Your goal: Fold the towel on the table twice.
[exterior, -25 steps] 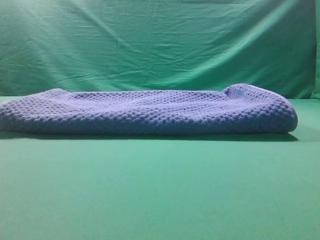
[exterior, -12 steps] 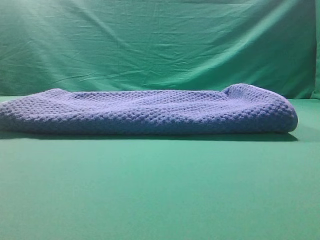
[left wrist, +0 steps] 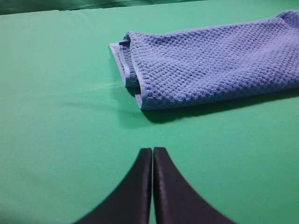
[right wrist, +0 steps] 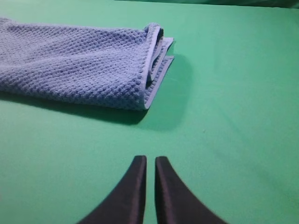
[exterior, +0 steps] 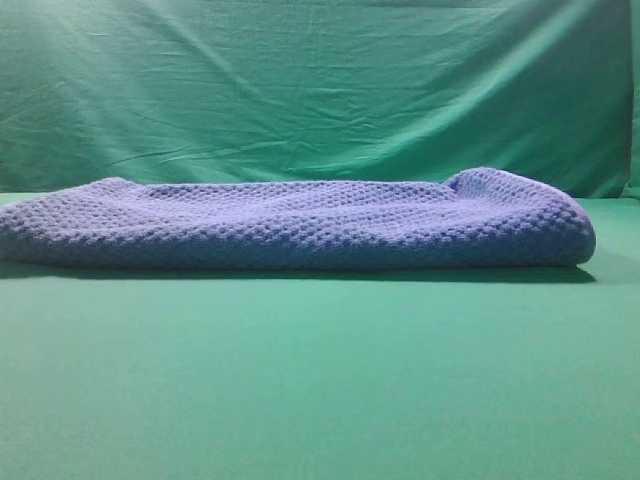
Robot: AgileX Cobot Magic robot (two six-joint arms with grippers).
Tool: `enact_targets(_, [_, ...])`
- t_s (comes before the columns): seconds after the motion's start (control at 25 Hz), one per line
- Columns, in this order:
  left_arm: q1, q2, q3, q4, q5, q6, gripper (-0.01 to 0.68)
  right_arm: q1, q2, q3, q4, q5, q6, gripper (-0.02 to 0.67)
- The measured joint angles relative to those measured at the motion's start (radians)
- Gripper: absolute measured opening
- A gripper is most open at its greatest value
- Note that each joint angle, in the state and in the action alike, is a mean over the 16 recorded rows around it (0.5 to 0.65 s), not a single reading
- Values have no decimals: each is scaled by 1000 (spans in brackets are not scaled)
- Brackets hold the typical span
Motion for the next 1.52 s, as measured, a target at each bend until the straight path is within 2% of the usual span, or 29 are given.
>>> enact_targets(0.36, [2, -4, 0, 1, 7, 0, 0, -1, -4, 0, -2, 12, 1, 48])
enact_targets(0.56, [27, -19, 0, 1, 9, 0, 0, -20, -35, 0, -3, 14, 2, 48])
enact_targets(1.12, [166, -49, 0, 1, 10, 0, 0, -203, -155, 0, -3, 24, 2, 48])
enact_targets(1.52, [181, -49, 0, 1, 11, 0, 0, -280, -160, 0, -3, 30, 2, 48])
